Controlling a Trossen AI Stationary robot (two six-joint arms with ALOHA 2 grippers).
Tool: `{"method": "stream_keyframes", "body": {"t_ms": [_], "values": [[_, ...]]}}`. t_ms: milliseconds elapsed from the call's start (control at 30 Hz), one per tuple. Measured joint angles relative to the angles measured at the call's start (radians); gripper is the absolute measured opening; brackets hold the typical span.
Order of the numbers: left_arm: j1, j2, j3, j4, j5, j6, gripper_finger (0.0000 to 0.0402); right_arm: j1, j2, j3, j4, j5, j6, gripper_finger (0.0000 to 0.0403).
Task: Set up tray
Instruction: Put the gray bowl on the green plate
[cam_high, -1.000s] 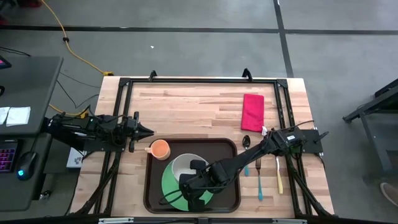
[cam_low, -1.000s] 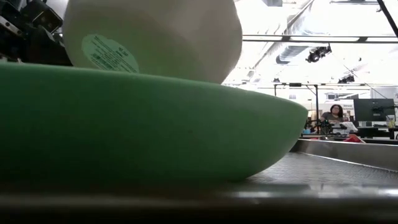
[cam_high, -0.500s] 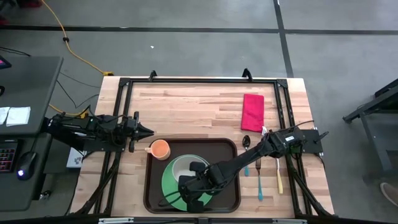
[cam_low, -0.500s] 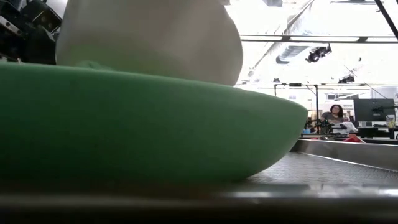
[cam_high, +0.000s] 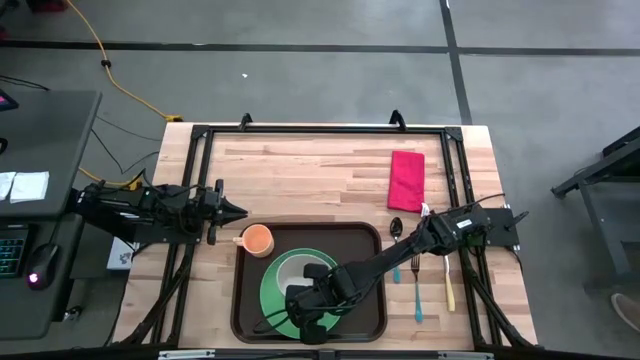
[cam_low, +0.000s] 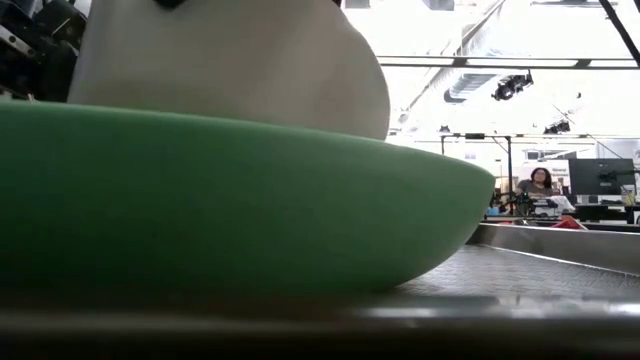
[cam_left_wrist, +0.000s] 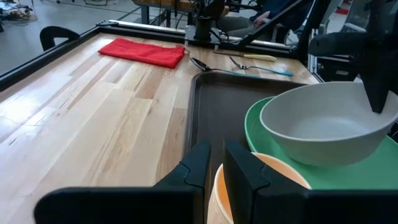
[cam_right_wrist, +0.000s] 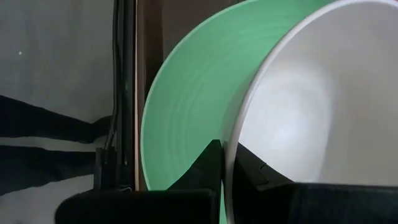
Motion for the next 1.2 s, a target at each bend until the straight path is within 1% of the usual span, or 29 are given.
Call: {"method": "stream_keyframes", "body": {"t_ms": [767, 1000, 1200], "values": [[0.000, 0.000, 0.000, 0.000, 0.000, 0.000, 0.0074, 0.000, 0.001, 0.000, 0.007, -0.020, 0.019, 0.0000], [0.000, 0.000, 0.000, 0.000, 0.000, 0.000, 0.0074, 0.000, 0.044, 0.000, 0.044, -0.046, 0.014, 0.0001], [0.000, 0.000, 0.000, 0.000, 0.000, 0.000, 0.0074, 0.000, 0.045, 0.001, 0.051, -0.052, 0.022, 0.0001]]}}
